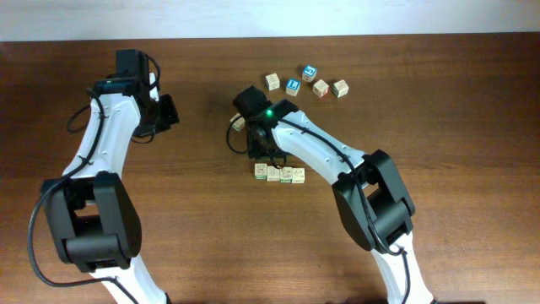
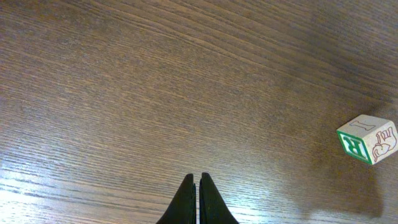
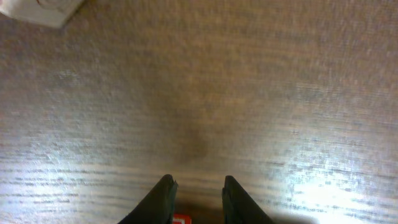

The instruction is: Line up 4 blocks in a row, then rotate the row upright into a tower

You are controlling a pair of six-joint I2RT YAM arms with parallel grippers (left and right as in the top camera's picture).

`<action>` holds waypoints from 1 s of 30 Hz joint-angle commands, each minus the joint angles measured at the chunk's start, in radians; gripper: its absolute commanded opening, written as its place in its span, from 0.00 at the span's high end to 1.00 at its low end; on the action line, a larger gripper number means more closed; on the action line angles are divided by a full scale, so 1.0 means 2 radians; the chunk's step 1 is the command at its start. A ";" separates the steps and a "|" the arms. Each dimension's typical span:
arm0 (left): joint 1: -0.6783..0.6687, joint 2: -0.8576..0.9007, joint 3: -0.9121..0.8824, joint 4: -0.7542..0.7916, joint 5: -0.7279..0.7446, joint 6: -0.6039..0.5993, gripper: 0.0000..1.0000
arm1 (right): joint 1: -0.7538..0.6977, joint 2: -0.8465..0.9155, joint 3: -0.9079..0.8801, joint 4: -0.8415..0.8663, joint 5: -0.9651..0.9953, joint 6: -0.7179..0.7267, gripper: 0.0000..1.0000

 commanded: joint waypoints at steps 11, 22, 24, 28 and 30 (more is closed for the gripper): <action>0.000 0.001 0.002 -0.014 -0.003 0.006 0.96 | 0.010 0.004 0.007 -0.025 -0.015 0.014 0.74; -0.007 0.001 0.002 -0.014 -0.002 0.006 0.96 | 0.013 0.004 0.007 -0.036 -0.016 0.014 0.74; -0.008 0.001 0.002 -0.014 -0.002 0.006 0.96 | 0.013 0.004 0.007 -0.038 -0.016 0.014 0.74; -0.008 0.001 0.002 -0.014 -0.002 0.006 0.96 | 0.013 0.004 0.007 -0.042 -0.017 0.014 0.74; -0.008 0.001 0.002 -0.014 -0.002 0.006 0.95 | 0.013 0.004 0.007 -0.043 -0.017 0.014 0.74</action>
